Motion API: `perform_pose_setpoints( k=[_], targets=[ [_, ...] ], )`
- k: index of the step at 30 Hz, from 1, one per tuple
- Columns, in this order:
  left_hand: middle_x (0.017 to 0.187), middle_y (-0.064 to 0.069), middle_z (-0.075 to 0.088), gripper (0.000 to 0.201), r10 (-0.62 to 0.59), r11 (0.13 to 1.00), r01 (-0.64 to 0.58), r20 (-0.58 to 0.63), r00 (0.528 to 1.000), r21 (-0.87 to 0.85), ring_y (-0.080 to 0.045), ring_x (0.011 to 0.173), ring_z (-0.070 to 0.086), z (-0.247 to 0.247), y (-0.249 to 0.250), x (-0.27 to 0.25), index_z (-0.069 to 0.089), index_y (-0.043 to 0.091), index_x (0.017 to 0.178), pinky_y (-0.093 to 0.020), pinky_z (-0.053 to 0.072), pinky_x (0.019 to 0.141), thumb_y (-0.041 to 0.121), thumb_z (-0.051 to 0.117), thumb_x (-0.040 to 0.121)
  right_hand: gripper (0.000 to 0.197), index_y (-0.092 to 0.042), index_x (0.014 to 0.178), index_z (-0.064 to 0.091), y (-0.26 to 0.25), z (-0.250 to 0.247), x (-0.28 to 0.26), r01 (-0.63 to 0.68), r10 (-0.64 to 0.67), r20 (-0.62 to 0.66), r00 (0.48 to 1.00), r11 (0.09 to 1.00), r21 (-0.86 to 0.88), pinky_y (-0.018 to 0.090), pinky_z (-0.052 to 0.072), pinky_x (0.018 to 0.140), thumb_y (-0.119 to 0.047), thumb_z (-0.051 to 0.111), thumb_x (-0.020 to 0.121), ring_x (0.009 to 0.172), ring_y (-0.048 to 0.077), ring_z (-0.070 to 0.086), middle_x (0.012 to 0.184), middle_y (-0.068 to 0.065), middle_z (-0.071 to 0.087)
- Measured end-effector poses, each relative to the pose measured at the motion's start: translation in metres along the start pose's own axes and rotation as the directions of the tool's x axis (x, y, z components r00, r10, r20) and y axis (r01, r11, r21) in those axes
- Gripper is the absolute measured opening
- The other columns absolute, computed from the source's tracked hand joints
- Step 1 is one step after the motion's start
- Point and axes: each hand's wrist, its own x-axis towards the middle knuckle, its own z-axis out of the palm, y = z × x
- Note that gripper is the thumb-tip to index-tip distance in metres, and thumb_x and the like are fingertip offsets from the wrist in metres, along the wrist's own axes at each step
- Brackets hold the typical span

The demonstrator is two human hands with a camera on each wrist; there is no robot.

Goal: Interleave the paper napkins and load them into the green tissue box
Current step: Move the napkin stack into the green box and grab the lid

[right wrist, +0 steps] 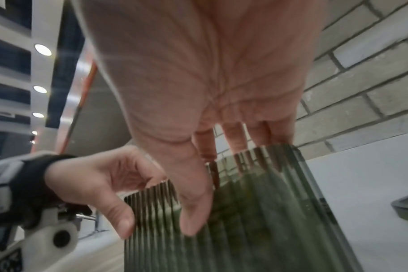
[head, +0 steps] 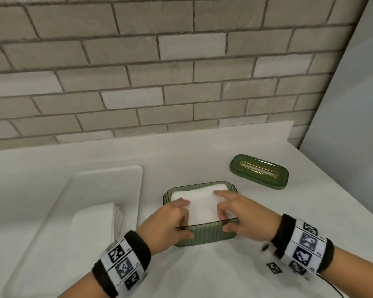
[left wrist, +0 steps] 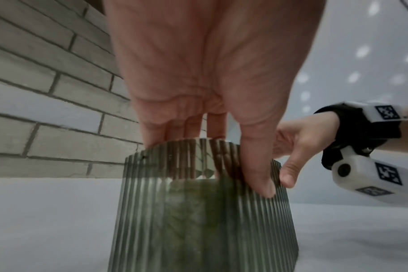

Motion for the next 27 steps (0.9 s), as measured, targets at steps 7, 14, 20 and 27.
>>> perform_pose_setpoints(
  k=[7, 14, 20, 27],
  targets=[
    [0.151, -0.011, 0.044, 0.035, -0.023, 0.964, -0.01, 0.12, 0.993, 0.265, -0.026, 0.142, 0.034, 0.009, 0.015, -0.013, 0.065, 0.01, 0.091, -0.04, 0.022, 0.121, 0.044, 0.062, 0.092, 0.035, -0.02, 0.077, 0.049, -0.03, -0.001, -0.008, -0.022, 0.07, 0.2, 0.977, 0.973, -0.23, 0.039, 0.041, 0.098, -0.047, 0.071, 0.077, 0.106, 0.03, 0.045, 0.122, 0.01, 0.046],
    [0.156, 0.0, 0.038, 0.036, -0.043, 0.998, 0.046, -0.059, 0.997, 0.048, -0.011, 0.15, 0.02, -0.004, 0.005, -0.053, 0.066, 0.016, 0.114, -0.035, 0.002, 0.125, 0.043, 0.065, 0.091, 0.031, -0.031, 0.088, 0.059, -0.066, -0.015, -0.019, -0.024, 0.058, 0.077, 0.995, 0.921, -0.39, 0.037, 0.025, 0.108, -0.06, 0.062, 0.079, 0.133, 0.019, 0.036, 0.145, -0.005, 0.041],
    [0.156, 0.006, 0.036, 0.072, -0.392, 0.919, 0.393, -0.071, 0.917, 0.006, -0.012, 0.143, 0.033, -0.029, -0.068, -0.133, 0.05, 0.023, 0.14, -0.023, 0.028, 0.113, 0.04, 0.082, 0.077, 0.023, -0.027, 0.087, 0.065, -0.157, 0.007, 0.006, 0.255, -0.254, -0.026, 0.967, 0.966, 0.042, 0.03, 0.043, 0.096, -0.05, 0.068, 0.081, 0.114, 0.009, 0.055, 0.117, -0.009, 0.063],
    [0.154, 0.002, 0.04, 0.081, -0.507, 0.862, 0.506, -0.094, 0.857, -0.043, -0.015, 0.14, 0.04, -0.015, -0.112, -0.193, 0.042, 0.016, 0.147, -0.021, 0.031, 0.113, 0.021, 0.083, 0.077, 0.058, -0.014, 0.131, 0.052, -0.217, 0.083, 0.092, 0.259, -0.248, 0.17, 0.954, 0.965, -0.044, 0.034, 0.047, 0.091, -0.035, 0.071, 0.081, 0.117, 0.022, 0.053, 0.13, 0.001, 0.054]
  ],
)
